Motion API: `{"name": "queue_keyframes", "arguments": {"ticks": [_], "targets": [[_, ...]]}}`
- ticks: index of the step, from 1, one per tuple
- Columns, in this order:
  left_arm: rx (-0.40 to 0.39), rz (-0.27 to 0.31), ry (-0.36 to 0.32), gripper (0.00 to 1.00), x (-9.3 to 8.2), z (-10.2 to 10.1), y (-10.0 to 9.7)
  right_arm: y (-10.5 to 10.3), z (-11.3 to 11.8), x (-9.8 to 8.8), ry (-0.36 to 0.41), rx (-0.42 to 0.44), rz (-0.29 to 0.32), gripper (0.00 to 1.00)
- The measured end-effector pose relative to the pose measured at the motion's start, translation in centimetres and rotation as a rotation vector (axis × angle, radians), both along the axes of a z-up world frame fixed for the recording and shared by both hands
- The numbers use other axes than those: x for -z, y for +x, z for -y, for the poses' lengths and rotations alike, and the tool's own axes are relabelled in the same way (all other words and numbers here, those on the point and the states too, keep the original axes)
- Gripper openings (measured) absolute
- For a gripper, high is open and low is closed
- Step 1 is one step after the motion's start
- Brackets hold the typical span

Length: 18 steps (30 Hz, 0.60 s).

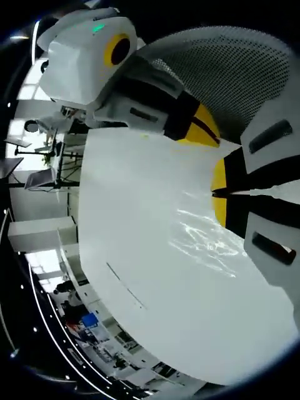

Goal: Open the resealable bag by pulling the two sides of the seal apart until the entire bag opening is separated and visibly accessible.

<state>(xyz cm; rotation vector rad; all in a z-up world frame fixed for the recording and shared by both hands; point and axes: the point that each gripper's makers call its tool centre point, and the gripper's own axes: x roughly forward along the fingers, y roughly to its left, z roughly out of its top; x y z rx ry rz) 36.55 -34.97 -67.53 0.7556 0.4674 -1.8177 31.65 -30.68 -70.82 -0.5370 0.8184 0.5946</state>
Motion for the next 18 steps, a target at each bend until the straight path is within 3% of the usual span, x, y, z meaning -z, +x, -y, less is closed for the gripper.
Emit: {"name": "queue_keyframes", "arguments": {"ticks": [18], "targets": [[-0.066, 0.101, -0.236, 0.00, -4.7, 2.5, 1.2, 0.5, 1.0, -0.9, 0.024, 0.077, 0.036, 0.00]]}}
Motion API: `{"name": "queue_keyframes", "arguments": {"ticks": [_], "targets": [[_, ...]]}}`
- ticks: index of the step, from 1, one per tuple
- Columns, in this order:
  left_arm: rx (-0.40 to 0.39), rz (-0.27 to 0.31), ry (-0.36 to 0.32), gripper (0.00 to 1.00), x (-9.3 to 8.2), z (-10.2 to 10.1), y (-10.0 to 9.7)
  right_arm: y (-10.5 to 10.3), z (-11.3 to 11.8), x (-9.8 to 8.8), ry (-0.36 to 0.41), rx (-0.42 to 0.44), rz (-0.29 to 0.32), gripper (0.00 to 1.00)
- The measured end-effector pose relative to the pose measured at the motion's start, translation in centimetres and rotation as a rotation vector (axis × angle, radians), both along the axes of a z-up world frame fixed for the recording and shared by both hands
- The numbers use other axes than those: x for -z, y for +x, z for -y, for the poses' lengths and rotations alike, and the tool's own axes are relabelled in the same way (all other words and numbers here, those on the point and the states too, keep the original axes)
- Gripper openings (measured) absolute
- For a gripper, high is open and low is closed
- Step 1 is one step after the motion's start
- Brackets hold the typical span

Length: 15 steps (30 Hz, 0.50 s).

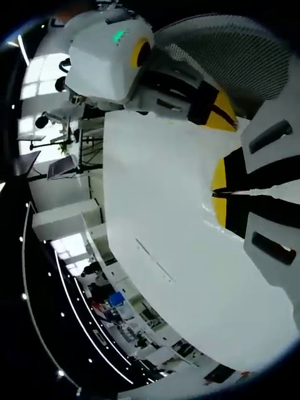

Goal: Open the resealable bag by pulling the two sides of the seal apart until the entire bag opening is separated and visibly accessible.

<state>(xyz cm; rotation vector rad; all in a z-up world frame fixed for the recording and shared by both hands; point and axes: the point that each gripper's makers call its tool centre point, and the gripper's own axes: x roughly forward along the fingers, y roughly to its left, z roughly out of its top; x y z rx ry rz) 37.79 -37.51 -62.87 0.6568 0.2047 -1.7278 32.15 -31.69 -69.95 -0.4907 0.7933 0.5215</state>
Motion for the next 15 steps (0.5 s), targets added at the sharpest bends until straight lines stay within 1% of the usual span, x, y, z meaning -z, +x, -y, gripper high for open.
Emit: {"name": "queue_keyframes", "arguments": {"ticks": [3, 4, 6, 10, 15], "targets": [[-0.002, 0.019, -0.021, 0.00, -0.5, 0.2, 0.1, 0.3, 0.0, -0.3, 0.034, 0.027, 0.013, 0.00], [-0.001, 0.047, -0.038, 0.00, -0.9, 0.4, 0.2, 0.4, 0.1, -0.5, 0.047, 0.041, 0.023, 0.00], [-0.006, 0.066, -0.057, 0.00, -1.5, 0.6, 0.3, 0.5, 0.2, -0.5, 0.046, 0.051, 0.028, 0.00], [-0.013, 0.071, -0.091, 0.00, -2.2, 0.9, 0.4, 0.7, 0.5, -0.6, 0.058, 0.078, 0.039, 0.00], [-0.017, 0.071, -0.103, 0.00, -2.5, 1.1, 0.6, 0.8, 0.6, -0.7, 0.073, 0.098, 0.046, 0.00]]}}
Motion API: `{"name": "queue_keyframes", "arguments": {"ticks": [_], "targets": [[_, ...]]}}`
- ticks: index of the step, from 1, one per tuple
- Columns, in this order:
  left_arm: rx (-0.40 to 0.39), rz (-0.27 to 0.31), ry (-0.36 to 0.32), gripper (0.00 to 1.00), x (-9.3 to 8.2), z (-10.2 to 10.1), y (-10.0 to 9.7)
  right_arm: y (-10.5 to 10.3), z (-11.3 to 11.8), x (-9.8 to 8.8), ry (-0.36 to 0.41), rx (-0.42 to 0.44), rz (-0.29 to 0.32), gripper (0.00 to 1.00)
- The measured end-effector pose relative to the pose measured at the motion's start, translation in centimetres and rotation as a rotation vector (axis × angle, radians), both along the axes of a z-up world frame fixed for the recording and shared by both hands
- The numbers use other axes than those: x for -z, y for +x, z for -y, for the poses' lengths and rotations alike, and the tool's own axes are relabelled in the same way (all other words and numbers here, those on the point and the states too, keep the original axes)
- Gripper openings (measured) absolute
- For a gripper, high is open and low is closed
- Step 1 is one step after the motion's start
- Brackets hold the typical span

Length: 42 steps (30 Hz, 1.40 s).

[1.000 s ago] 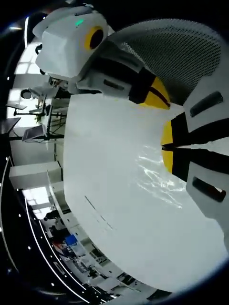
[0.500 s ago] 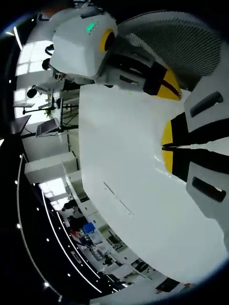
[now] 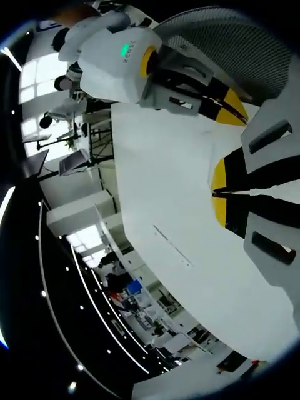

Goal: Open the resealable bag by pulling the two sides of the seal apart until the entire bag opening is separated and visibly accessible.

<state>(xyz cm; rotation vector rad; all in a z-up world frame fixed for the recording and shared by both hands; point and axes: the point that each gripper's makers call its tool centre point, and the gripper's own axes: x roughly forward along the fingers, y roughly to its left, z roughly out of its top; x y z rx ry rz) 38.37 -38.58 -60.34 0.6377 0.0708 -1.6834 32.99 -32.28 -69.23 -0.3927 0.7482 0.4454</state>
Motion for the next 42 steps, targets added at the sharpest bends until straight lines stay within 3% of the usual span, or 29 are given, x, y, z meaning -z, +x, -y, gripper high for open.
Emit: {"name": "queue_keyframes", "arguments": {"ticks": [10, 15, 18, 20, 25, 28, 42], "targets": [[0.014, 0.015, -0.029, 0.00, -1.3, 0.4, -0.3, 0.6, 0.2, -0.4, 0.028, 0.036, 0.024, 0.00], [0.037, 0.054, -0.021, 0.00, -1.2, 0.4, -0.5, 0.6, 0.7, -0.4, 0.027, 0.067, 0.032, 0.00], [0.044, 0.044, -0.014, 0.00, -0.7, 0.3, -0.5, 0.4, 0.9, -0.3, 0.025, 0.081, 0.035, 0.00], [0.084, 0.041, 0.036, 0.00, 0.4, -0.1, -1.0, 0.2, 1.0, -0.2, 0.026, 0.085, 0.029, 0.00], [0.083, 0.049, 0.077, 0.00, 2.4, -0.6, -1.0, -0.2, 0.9, 0.3, 0.031, 0.094, 0.017, 0.00], [0.078, 0.019, 0.106, 0.00, 3.7, -1.0, -1.1, -0.2, 0.9, 0.6, 0.049, 0.117, 0.012, 0.00], [0.093, 0.047, 0.205, 0.00, 7.7, -2.6, -1.7, -1.4, 1.4, -0.1, 0.167, 0.255, 0.040, 0.07]]}}
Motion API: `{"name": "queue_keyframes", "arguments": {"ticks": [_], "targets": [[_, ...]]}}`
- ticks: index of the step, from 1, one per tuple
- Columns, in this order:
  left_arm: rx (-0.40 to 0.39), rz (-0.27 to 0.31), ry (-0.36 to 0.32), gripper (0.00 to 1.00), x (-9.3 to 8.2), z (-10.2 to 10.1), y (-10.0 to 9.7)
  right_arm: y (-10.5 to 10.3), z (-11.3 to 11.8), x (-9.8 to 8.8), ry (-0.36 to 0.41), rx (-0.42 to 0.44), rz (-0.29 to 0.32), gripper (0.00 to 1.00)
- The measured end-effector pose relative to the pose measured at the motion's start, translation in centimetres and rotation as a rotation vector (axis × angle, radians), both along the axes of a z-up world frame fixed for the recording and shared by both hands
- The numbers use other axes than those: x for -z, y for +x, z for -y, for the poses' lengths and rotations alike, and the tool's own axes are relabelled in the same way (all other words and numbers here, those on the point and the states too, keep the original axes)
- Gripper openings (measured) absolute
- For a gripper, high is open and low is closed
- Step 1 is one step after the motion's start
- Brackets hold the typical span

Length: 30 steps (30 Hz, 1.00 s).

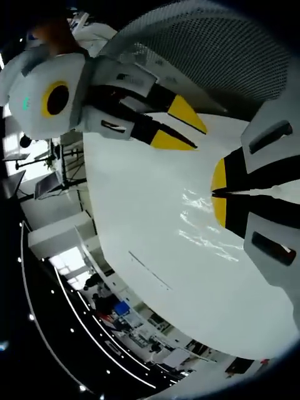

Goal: Open the resealable bag by pulling the two sides of the seal apart until the entire bag opening is separated and visibly accessible.

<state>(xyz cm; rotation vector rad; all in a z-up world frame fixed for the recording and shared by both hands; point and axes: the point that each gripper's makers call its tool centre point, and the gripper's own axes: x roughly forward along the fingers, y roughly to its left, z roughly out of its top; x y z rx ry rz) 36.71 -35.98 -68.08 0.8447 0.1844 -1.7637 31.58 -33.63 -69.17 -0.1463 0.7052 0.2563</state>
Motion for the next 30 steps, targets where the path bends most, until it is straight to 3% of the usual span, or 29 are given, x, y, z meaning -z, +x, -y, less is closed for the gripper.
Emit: {"name": "queue_keyframes", "arguments": {"ticks": [4, 12, 19, 24, 26, 28, 29, 30], "targets": [[0.003, -0.004, 0.023, 0.00, 1.0, -0.5, -0.2, -1.3, 0.3, 0.2, 0.021, 0.034, -0.012, 0.07], [-0.016, 0.000, 0.063, 0.00, 2.6, -0.9, 0.7, -4.1, 1.6, -0.2, 0.104, 0.192, 0.006, 0.13], [-0.022, 0.003, 0.082, 0.00, 3.3, -0.6, 1.3, -7.0, 3.2, -0.6, 0.108, 0.303, 0.008, 0.16], [-0.002, 0.039, 0.099, 0.00, 3.9, 0.0, 1.7, -8.4, 3.9, -1.2, 0.132, 0.376, 0.032, 0.17], [0.028, 0.081, 0.117, 0.00, 4.2, 0.3, 2.2, -8.7, 3.8, -1.1, 0.129, 0.377, 0.024, 0.17], [0.034, 0.088, 0.115, 0.00, 4.1, 0.9, 2.7, -8.7, 3.8, -1.2, 0.127, 0.381, 0.027, 0.17], [0.029, 0.076, 0.114, 0.00, 4.1, 1.2, 2.9, -8.7, 3.8, -1.3, 0.126, 0.381, 0.032, 0.17], [-0.003, 0.023, 0.104, 0.00, 4.0, 1.8, 3.1, -8.5, 3.8, -1.5, 0.124, 0.381, 0.037, 0.18]]}}
